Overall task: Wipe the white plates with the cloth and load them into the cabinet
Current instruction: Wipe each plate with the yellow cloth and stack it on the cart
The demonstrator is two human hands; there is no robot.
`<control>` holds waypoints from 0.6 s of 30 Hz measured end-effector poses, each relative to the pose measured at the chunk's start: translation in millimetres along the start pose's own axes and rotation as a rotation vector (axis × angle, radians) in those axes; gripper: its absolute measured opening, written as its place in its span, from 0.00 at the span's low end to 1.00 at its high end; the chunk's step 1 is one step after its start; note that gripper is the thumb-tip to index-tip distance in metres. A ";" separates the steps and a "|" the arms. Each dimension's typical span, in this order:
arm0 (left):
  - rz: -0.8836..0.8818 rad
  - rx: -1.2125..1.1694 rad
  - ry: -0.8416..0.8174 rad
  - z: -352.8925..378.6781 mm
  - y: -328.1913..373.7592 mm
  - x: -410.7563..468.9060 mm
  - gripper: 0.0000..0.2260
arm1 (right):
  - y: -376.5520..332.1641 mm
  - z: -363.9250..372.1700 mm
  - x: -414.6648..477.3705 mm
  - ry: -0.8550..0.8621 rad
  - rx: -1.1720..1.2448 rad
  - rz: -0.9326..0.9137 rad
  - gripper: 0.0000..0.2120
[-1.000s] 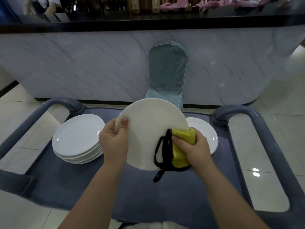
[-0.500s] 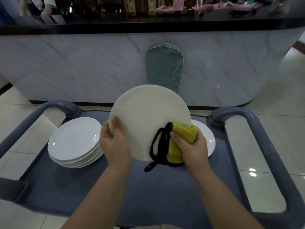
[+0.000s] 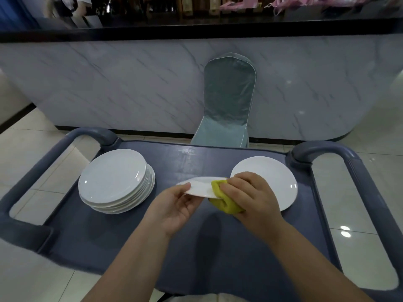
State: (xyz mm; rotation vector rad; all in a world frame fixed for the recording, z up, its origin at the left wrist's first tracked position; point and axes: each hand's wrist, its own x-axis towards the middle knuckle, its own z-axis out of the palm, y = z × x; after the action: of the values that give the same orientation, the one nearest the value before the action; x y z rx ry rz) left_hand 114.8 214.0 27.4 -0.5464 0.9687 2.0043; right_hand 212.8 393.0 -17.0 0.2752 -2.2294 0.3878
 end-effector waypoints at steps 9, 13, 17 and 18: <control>0.203 0.008 -0.269 -4.9 -16.2 -5.1 0.22 | -42.4 15.8 -16.0 -0.010 0.131 0.403 0.31; 0.268 0.074 -0.327 -6.1 -16.0 -7.3 0.24 | -39.7 19.6 -13.5 0.060 0.051 0.359 0.24; 0.319 0.017 -0.336 -10.9 -13.3 -8.8 0.22 | 0.1 3.0 0.2 0.042 0.147 0.384 0.16; 0.316 -0.004 -0.341 -12.8 -11.8 -9.0 0.23 | 6.3 -0.7 6.4 0.051 0.178 0.437 0.15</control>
State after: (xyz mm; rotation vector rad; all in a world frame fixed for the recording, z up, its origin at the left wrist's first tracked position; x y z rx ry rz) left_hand 130.0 203.8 20.4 -0.0454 0.8786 2.2819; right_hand 207.3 398.7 -12.8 -0.1342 -2.1983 0.8197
